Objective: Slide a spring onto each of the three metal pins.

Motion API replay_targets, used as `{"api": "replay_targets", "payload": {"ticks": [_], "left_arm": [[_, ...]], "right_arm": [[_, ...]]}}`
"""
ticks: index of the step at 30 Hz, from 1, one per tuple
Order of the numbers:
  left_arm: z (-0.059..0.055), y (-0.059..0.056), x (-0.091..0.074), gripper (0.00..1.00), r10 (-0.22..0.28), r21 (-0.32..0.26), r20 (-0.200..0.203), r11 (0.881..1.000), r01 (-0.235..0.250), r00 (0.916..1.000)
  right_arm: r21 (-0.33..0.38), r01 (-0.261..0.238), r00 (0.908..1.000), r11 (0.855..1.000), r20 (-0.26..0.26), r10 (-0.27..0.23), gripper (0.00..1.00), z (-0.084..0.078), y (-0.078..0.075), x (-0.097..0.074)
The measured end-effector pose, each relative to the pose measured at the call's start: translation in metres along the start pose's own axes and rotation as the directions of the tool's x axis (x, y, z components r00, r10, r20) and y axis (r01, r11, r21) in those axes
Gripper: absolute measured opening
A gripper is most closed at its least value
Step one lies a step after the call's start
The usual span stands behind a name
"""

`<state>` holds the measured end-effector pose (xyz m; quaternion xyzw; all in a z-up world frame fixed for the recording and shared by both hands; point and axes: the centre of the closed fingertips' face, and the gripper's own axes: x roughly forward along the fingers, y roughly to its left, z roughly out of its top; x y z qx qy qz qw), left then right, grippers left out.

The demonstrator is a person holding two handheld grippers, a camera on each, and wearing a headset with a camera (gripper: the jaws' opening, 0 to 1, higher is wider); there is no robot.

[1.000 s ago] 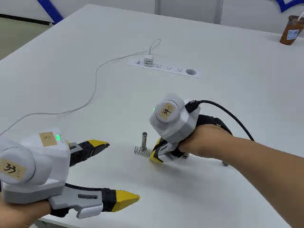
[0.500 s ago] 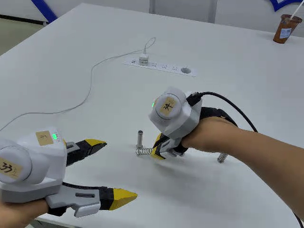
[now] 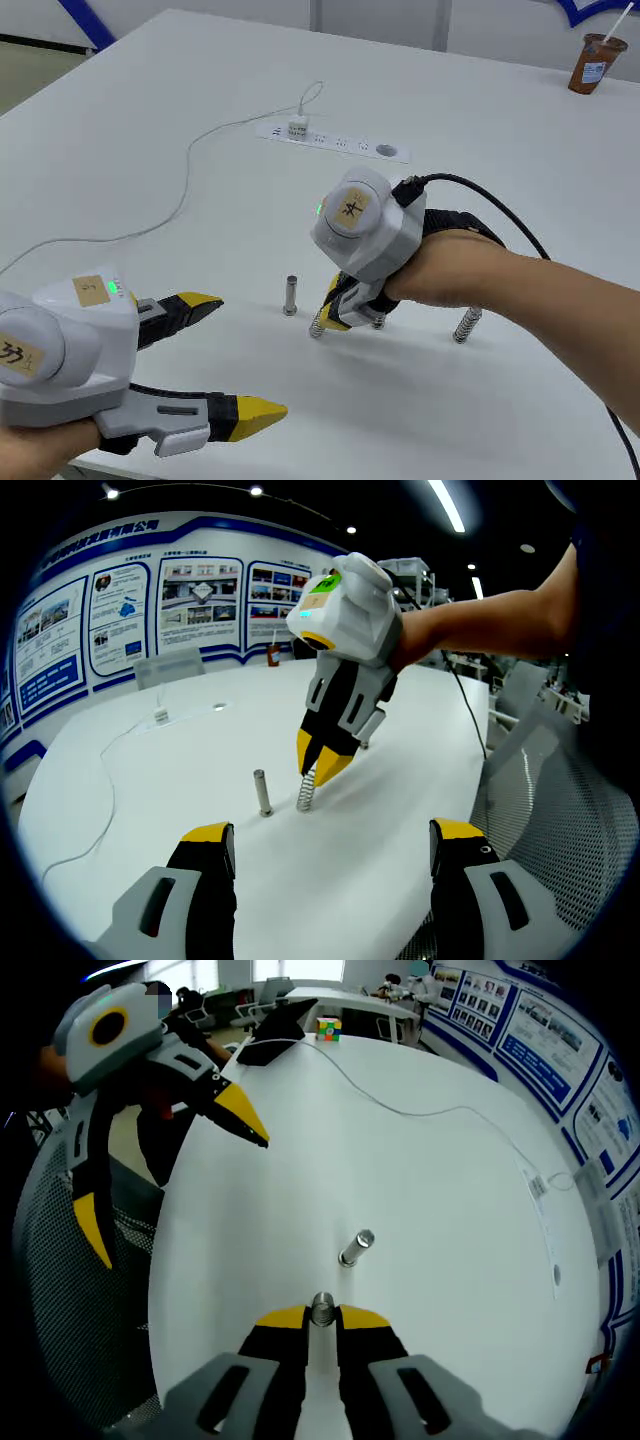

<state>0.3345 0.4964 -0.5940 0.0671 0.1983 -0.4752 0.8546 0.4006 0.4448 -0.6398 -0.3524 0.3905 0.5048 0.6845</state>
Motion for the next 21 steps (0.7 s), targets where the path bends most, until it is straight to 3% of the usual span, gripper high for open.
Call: {"api": "replay_targets", "payload": {"ticks": [11,15,21], "left_arm": [[0.001,0.001,0.001,0.81,-0.002,0.003,0.005,1.000,0.002,1.0000],[0.003,0.001,0.002,0.82,-0.002,0.005,0.009,1.000,0.002,1.0000],[0.003,0.000,0.002,0.81,-0.003,0.006,0.010,1.000,0.003,0.9999]], "right_arm": [[0.016,-0.029,0.9995,0.999,-0.008,0.029,0.12,0.007,0.000,-0.016],[0.020,-0.043,0.9991,0.999,0.000,0.043,0.12,0.016,-0.002,-0.029],[-0.019,-0.022,0.9997,1.000,0.004,0.022,0.12,0.034,-0.011,-0.042]]}}
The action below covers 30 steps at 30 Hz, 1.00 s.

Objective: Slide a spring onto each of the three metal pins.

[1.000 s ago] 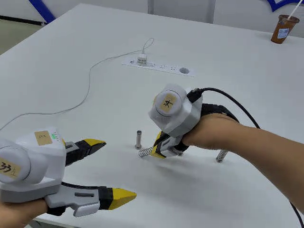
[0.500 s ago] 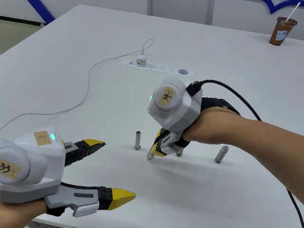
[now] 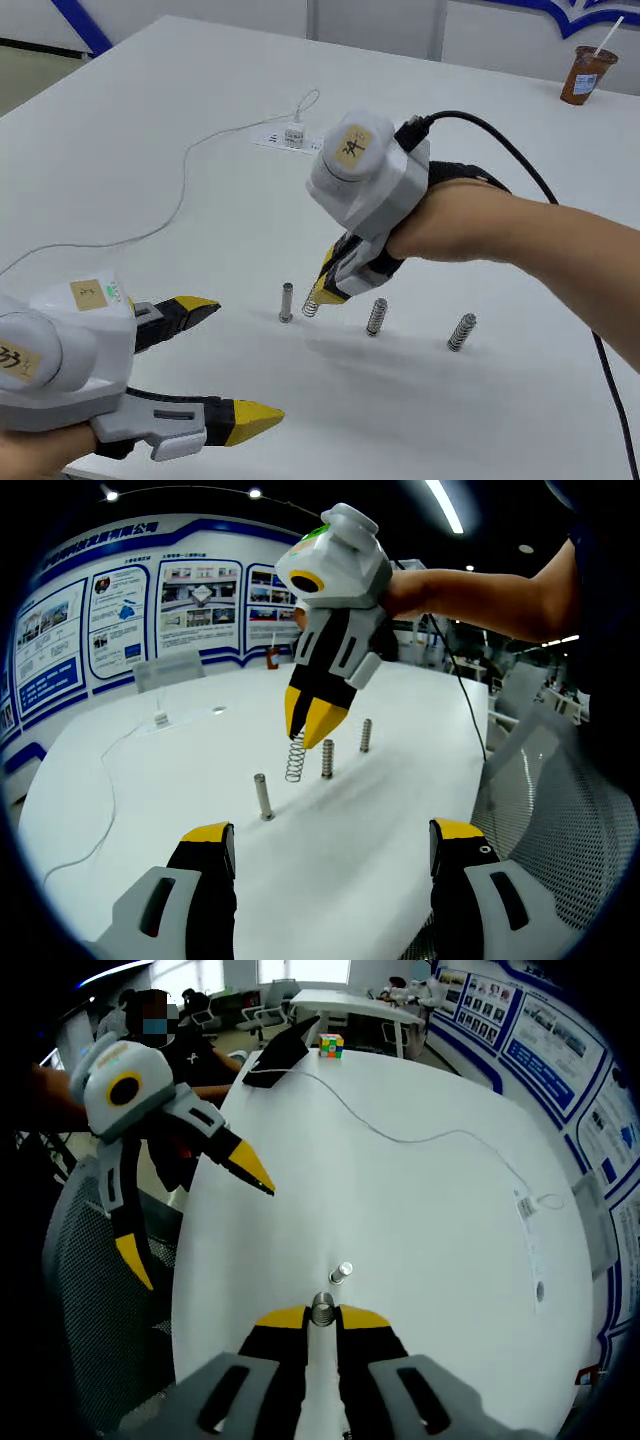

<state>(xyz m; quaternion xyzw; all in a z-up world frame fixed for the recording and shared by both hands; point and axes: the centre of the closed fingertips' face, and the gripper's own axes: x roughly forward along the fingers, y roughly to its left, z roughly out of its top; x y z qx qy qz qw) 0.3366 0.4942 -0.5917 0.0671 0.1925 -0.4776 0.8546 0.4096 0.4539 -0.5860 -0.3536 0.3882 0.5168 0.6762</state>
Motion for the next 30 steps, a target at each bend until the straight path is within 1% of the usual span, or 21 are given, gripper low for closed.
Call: {"api": "replay_targets", "payload": {"ticks": [5,11,17,20,25,30], "left_arm": [[0.000,0.001,-0.001,0.82,0.003,0.000,0.002,1.000,-0.003,1.0000],[0.000,0.002,-0.001,0.82,0.006,-0.002,0.003,1.000,-0.006,1.0000],[-0.002,0.002,-0.001,0.82,0.010,-0.005,0.002,1.000,-0.010,0.9999],[-0.003,0.004,-0.002,0.82,0.014,-0.009,0.003,1.000,-0.014,0.9999],[-0.004,0.005,-0.003,0.81,0.017,-0.012,0.004,1.000,-0.017,0.9998],[-0.004,0.005,-0.002,0.81,0.015,-0.013,0.003,1.000,-0.015,0.9999]], "right_arm": [[-0.016,0.014,0.9998,1.000,0.011,-0.014,0.12,0.014,-0.007,-0.004],[-0.030,0.011,0.9998,1.000,0.014,-0.011,0.12,0.024,-0.008,0.001],[-0.025,0.001,1.0000,1.000,0.001,-0.001,0.12,0.024,-0.011,0.008],[-0.022,0.001,0.9999,1.000,-0.013,-0.001,0.12,0.022,-0.012,0.010],[-0.015,-0.004,0.9997,1.000,-0.022,0.004,0.12,0.020,-0.013,0.012],[-0.010,-0.014,0.9993,1.000,-0.035,0.014,0.12,0.021,-0.011,0.017]]}}
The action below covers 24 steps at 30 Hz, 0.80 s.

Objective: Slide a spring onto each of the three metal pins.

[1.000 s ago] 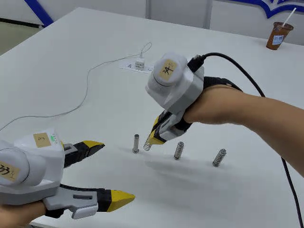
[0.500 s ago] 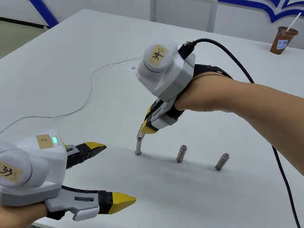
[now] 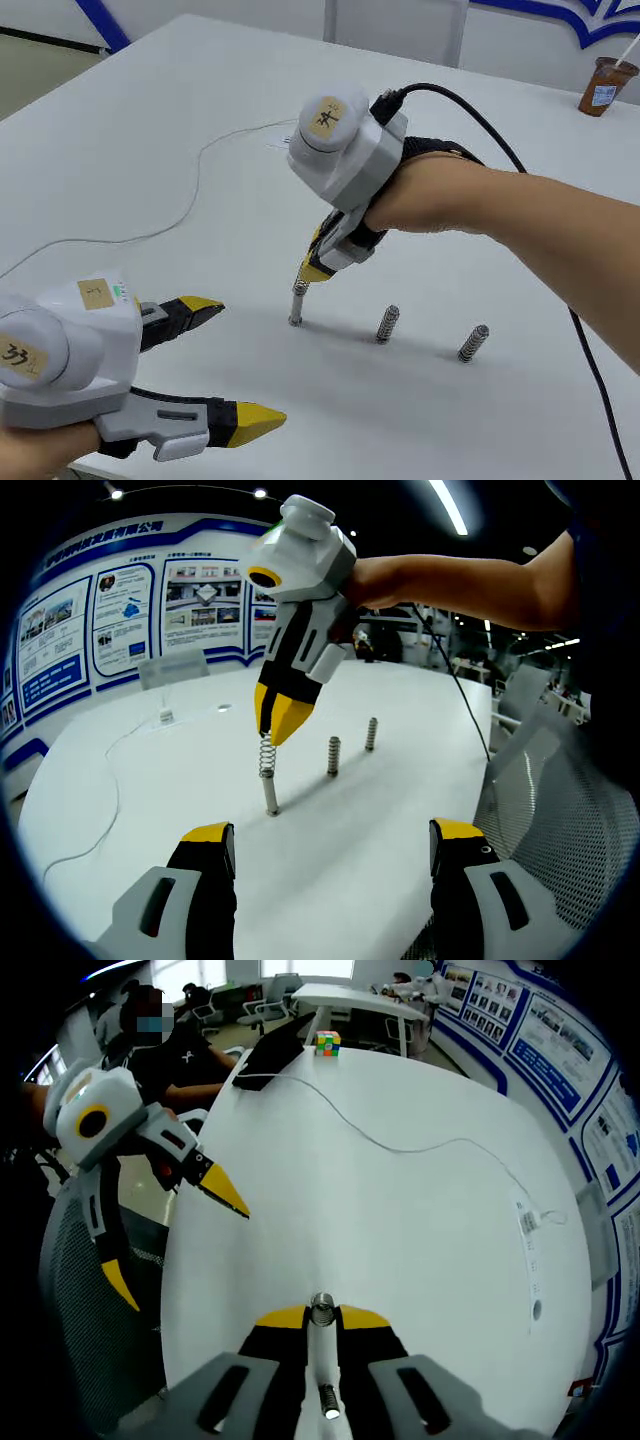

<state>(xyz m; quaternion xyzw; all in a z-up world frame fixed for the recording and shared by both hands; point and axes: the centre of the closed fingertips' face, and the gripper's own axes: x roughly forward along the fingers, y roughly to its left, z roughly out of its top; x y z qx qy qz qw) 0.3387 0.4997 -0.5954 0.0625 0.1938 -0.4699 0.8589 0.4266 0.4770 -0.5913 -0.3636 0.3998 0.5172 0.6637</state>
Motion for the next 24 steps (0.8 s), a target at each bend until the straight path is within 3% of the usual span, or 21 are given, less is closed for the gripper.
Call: {"api": "replay_targets", "payload": {"ticks": [24], "left_arm": [[-0.002,0.004,0.001,0.81,-0.001,-0.005,-0.003,1.000,0.001,1.0000]], "right_arm": [[0.072,-0.042,0.9968,0.996,-0.065,0.047,0.12,-0.015,-0.003,0.044]]}}
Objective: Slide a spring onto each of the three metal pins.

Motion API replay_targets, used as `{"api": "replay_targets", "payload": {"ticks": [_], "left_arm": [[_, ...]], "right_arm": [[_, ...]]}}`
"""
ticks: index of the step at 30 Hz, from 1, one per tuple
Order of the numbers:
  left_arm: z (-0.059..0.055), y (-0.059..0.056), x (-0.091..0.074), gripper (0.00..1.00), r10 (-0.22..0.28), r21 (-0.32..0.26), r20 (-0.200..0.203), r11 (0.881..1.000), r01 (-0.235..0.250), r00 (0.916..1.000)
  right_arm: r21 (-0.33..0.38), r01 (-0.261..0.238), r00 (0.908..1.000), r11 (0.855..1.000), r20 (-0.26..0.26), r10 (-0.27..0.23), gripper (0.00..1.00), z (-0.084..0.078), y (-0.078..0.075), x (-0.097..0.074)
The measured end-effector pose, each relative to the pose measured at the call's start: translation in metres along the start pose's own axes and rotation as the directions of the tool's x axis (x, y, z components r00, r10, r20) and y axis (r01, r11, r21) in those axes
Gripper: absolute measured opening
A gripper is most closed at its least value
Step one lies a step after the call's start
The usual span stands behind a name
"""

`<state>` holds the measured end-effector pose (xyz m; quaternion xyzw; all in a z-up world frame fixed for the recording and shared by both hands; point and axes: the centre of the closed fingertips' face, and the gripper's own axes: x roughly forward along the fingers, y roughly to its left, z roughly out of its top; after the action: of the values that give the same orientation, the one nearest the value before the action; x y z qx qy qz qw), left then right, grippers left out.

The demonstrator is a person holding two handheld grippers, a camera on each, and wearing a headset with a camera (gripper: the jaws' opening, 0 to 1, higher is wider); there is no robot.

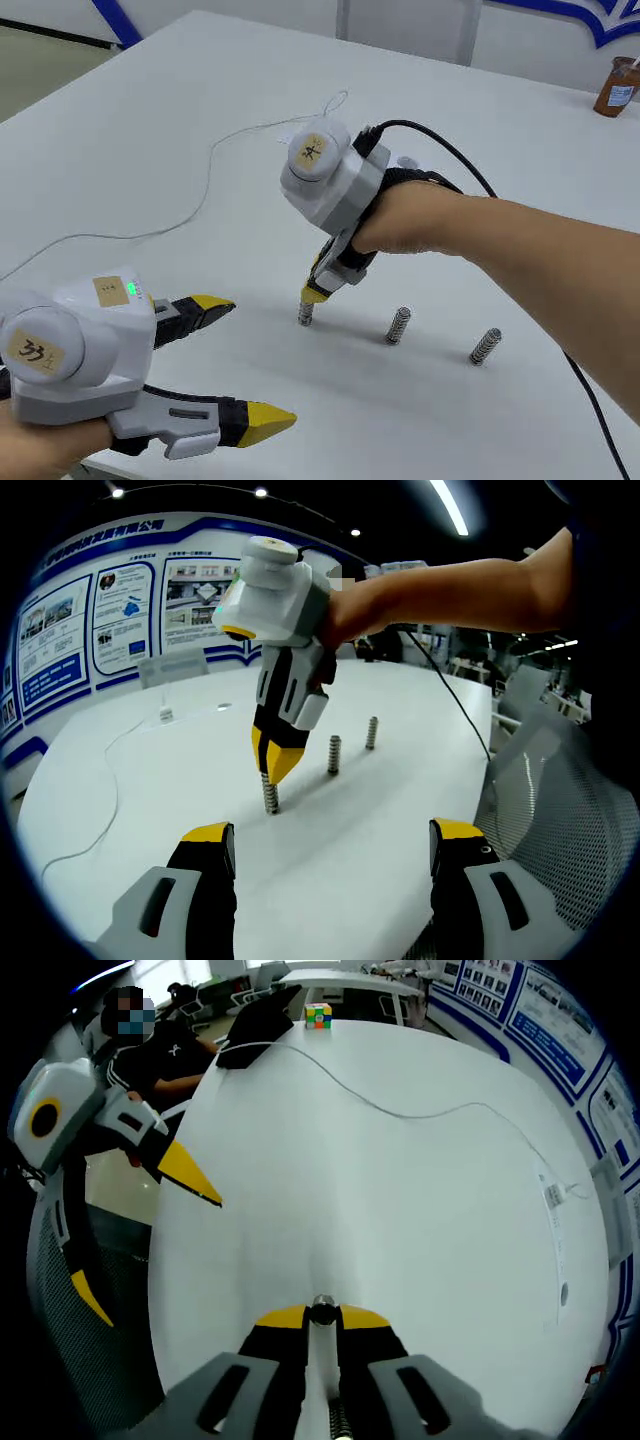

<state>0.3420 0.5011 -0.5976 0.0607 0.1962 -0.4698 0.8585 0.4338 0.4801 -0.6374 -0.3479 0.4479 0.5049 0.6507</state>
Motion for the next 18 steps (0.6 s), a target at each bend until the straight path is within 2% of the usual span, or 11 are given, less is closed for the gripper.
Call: {"api": "replay_targets", "payload": {"ticks": [12,18], "left_arm": [[-0.0008,0.0003,-0.0001,0.81,-0.002,-0.001,-0.003,1.000,0.002,1.0000],[-0.0008,-0.0022,0.0014,0.82,-0.008,0.003,-0.006,1.000,0.008,1.0000]], "right_arm": [[0.013,-0.002,1.0000,1.000,0.010,0.002,0.12,-0.0002,-0.0027,0.0038],[0.026,0.003,0.9994,1.000,0.035,-0.004,0.15,-0.0027,0.0004,-0.0024]]}}
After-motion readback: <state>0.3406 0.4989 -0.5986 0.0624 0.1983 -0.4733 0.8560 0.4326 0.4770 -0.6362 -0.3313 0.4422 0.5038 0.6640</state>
